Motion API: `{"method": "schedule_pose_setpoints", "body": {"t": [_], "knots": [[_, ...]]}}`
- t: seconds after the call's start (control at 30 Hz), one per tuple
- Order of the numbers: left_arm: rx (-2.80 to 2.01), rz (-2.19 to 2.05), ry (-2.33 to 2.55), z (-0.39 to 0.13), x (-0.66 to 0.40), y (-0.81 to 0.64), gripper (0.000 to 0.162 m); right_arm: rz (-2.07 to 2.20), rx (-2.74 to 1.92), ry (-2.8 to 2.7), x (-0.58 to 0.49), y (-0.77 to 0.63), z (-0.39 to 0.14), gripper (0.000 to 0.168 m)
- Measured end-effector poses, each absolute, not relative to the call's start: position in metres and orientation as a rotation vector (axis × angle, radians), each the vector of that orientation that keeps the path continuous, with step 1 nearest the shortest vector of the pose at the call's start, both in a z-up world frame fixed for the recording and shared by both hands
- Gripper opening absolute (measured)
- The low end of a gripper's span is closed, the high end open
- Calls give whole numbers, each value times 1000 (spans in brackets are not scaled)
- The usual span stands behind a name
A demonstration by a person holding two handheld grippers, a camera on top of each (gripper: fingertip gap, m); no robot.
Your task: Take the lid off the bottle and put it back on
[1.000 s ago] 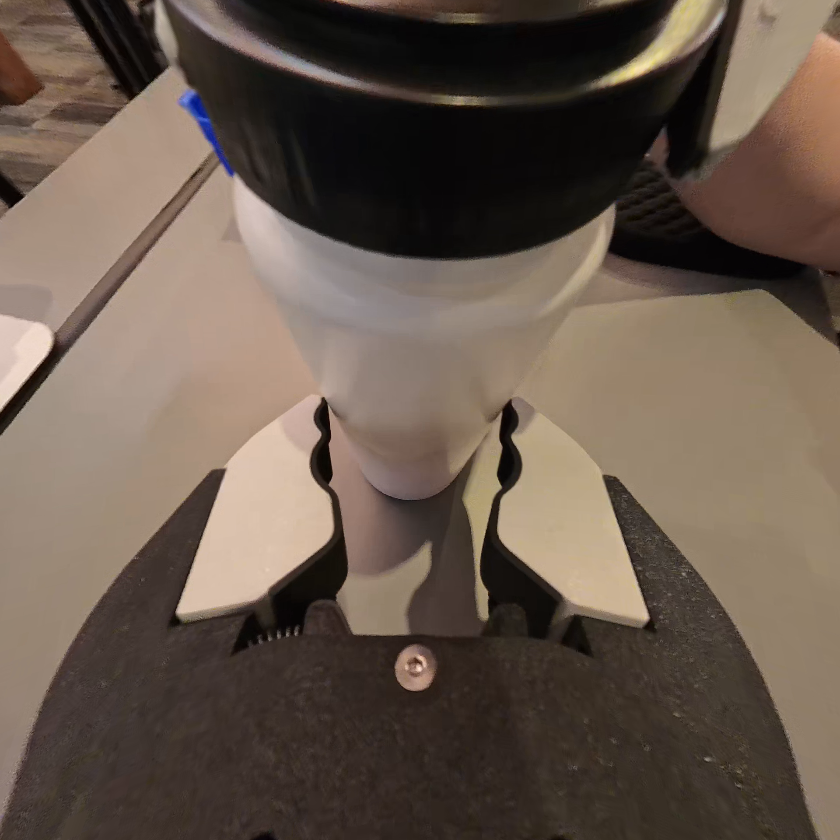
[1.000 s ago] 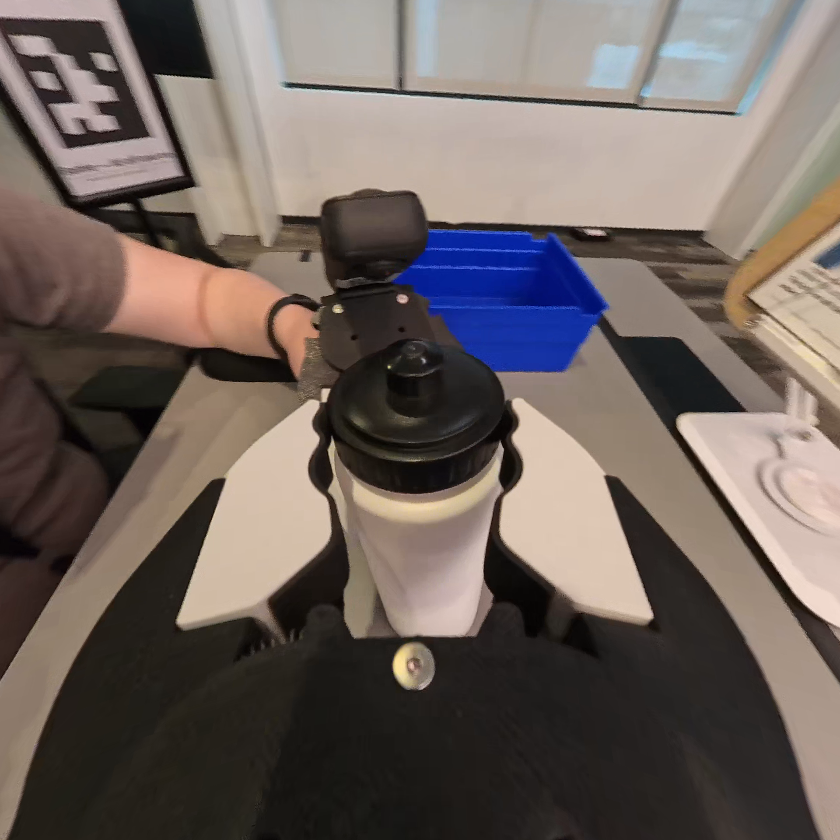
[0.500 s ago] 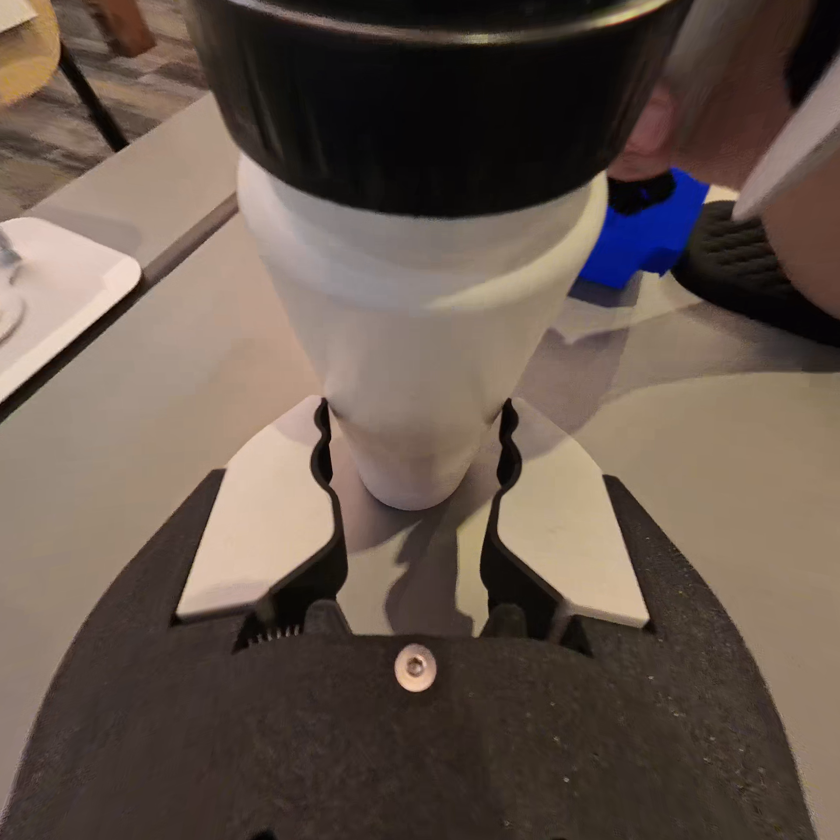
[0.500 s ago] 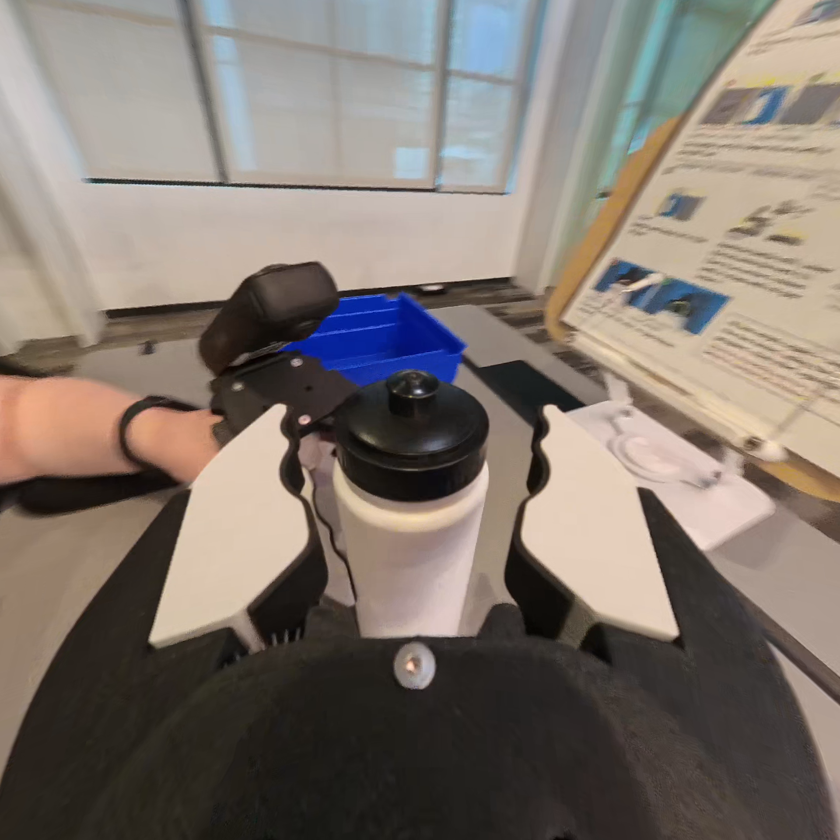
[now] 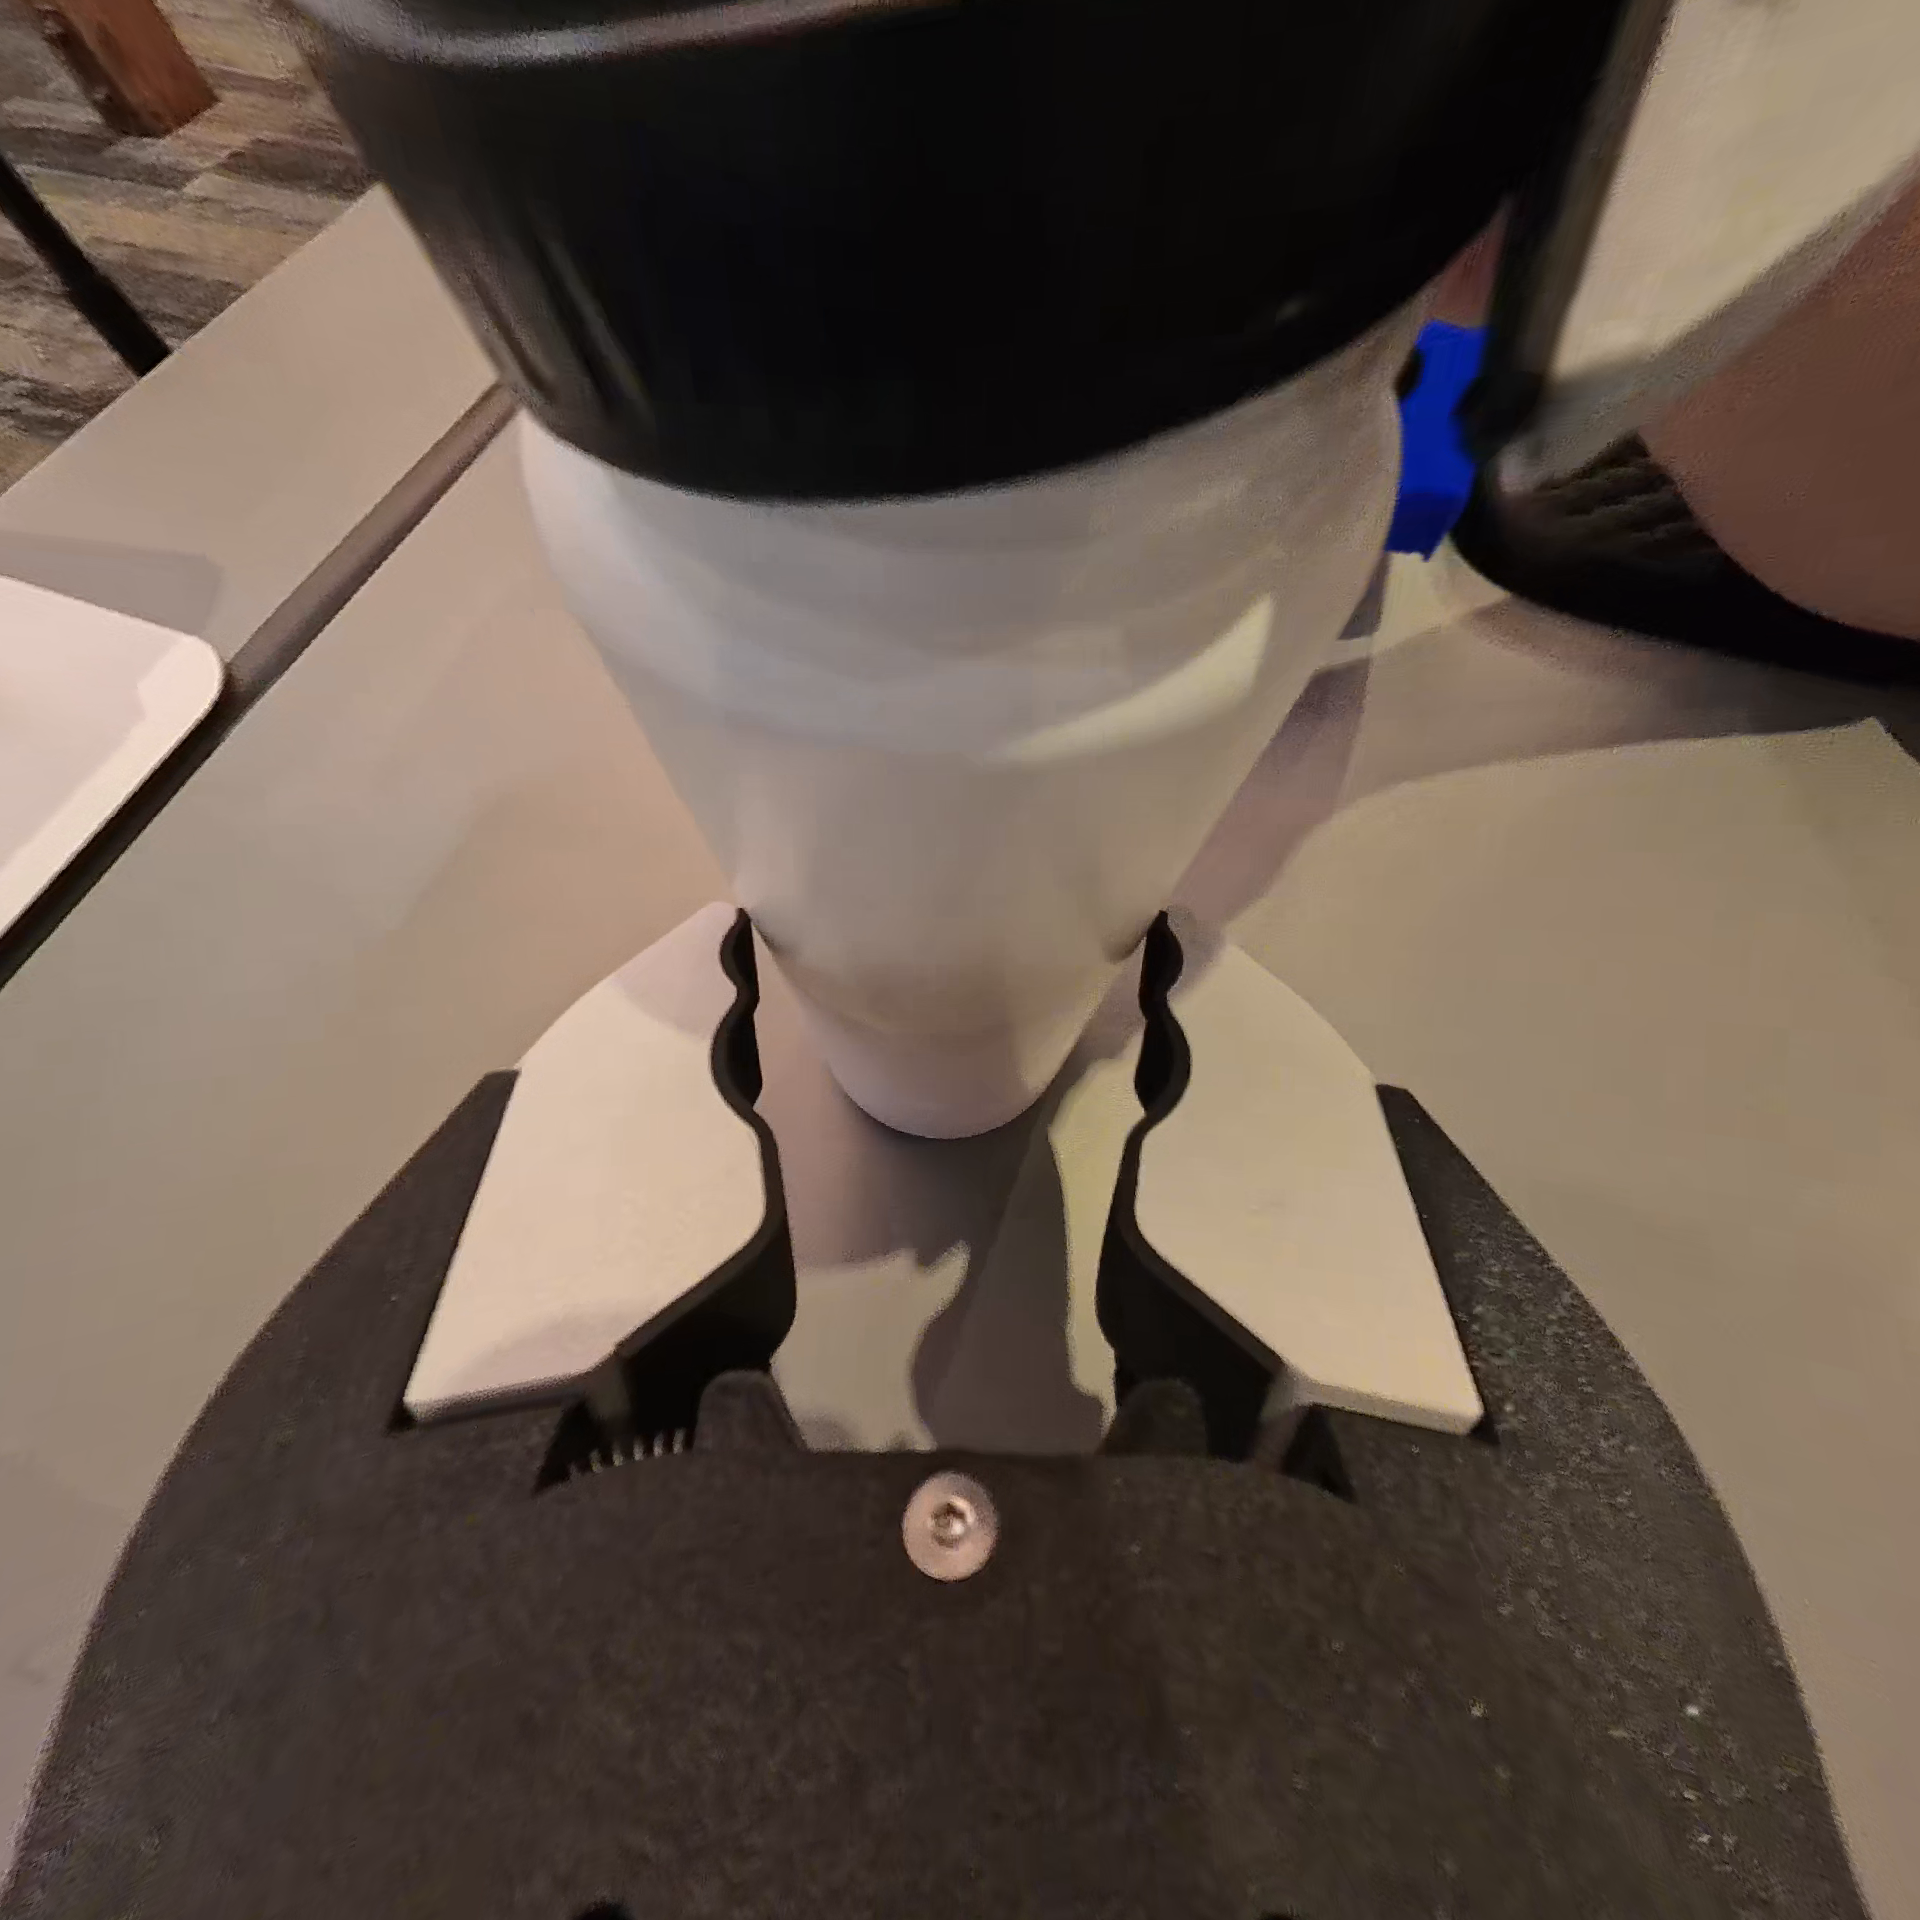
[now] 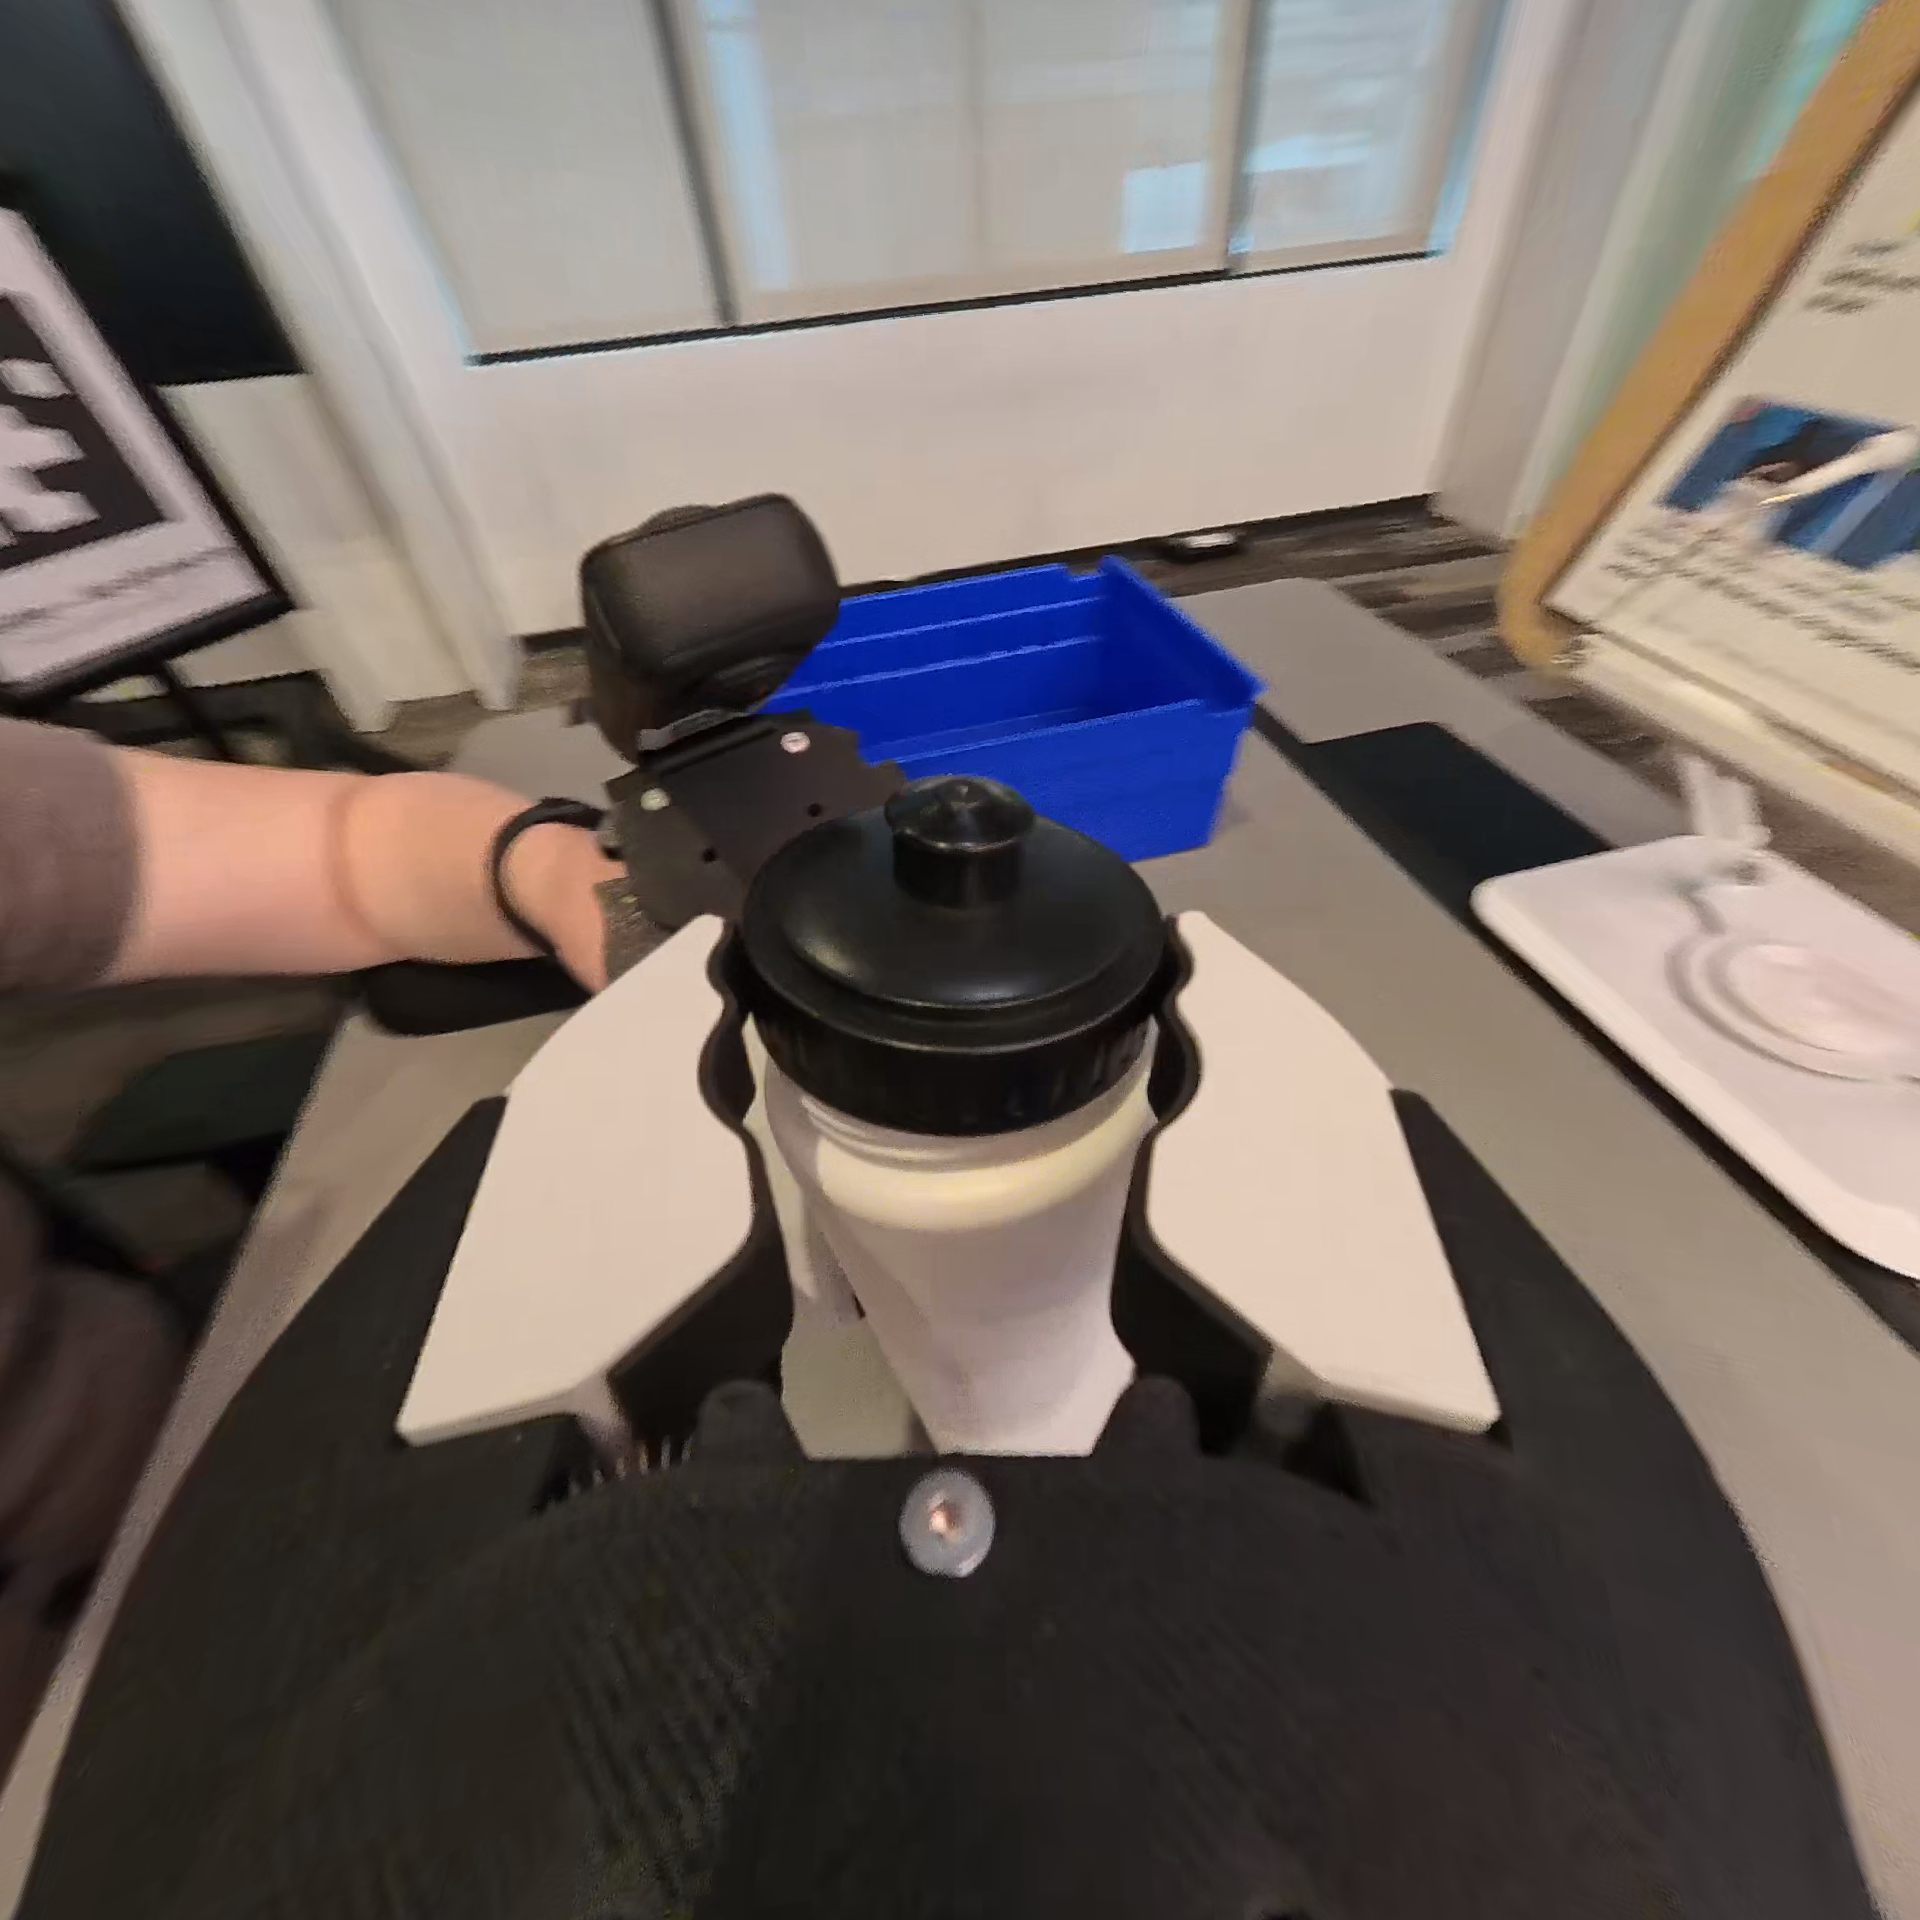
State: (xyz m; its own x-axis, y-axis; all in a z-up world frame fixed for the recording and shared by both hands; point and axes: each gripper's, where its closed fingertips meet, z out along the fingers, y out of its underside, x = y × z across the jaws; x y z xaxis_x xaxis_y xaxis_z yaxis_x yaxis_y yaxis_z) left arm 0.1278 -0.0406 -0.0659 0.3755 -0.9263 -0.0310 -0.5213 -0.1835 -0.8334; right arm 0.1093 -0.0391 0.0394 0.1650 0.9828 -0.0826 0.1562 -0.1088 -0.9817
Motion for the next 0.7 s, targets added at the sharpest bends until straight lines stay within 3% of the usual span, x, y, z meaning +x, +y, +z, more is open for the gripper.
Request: {"method": "schedule_pose_setpoints", "body": {"t": [0.17, 0.7], "knots": [[-1779, -694, 1340, -66, 139, -55, 71, 1291, -1365, -1290, 120, -56, 40, 77], [-1794, -725, 1312, -66, 139, -54, 71, 1088, -1400, -1275, 127, -48, 49, 83]]}}
